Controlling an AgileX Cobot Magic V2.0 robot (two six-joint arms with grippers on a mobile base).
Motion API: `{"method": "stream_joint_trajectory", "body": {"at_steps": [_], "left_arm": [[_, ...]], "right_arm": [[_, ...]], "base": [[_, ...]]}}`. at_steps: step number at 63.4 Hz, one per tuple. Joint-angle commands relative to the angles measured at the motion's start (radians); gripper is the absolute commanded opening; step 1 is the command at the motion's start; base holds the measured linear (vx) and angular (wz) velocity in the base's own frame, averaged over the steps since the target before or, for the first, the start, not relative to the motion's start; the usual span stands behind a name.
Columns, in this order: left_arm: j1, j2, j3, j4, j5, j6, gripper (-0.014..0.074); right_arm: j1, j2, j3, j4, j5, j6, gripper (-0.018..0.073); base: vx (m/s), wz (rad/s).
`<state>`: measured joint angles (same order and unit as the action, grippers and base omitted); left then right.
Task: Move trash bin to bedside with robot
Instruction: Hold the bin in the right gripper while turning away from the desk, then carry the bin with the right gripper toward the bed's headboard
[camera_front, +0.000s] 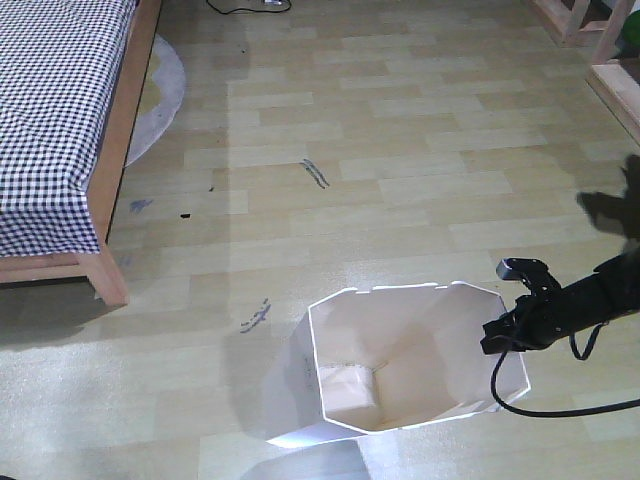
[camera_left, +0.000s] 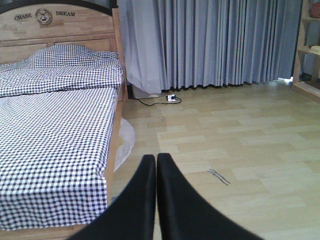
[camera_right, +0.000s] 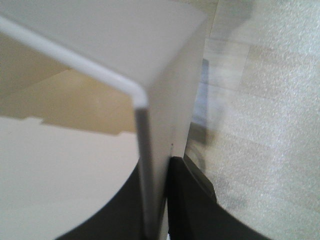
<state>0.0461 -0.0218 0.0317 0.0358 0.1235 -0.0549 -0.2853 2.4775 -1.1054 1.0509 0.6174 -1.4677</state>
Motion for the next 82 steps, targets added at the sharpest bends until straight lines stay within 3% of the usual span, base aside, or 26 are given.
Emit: {"method": "stream_joint_trajectory", "body": {"at_steps": [1,82], "left_arm": [[0.000,-0.005,-0.024,-0.001,-0.073,-0.004,-0.0006],[0.000,-0.005,-0.024,-0.001,-0.073,-0.004,-0.0006]], "right_arm": [[-0.004,-0.075,-0.011,0.067,0.205,-0.008,-0.0005],[-0.004,-0.075,-0.011,0.067,0.205,-0.008,-0.0005]], "base": [[0.25,-0.03],[0.26,0.06]]}}
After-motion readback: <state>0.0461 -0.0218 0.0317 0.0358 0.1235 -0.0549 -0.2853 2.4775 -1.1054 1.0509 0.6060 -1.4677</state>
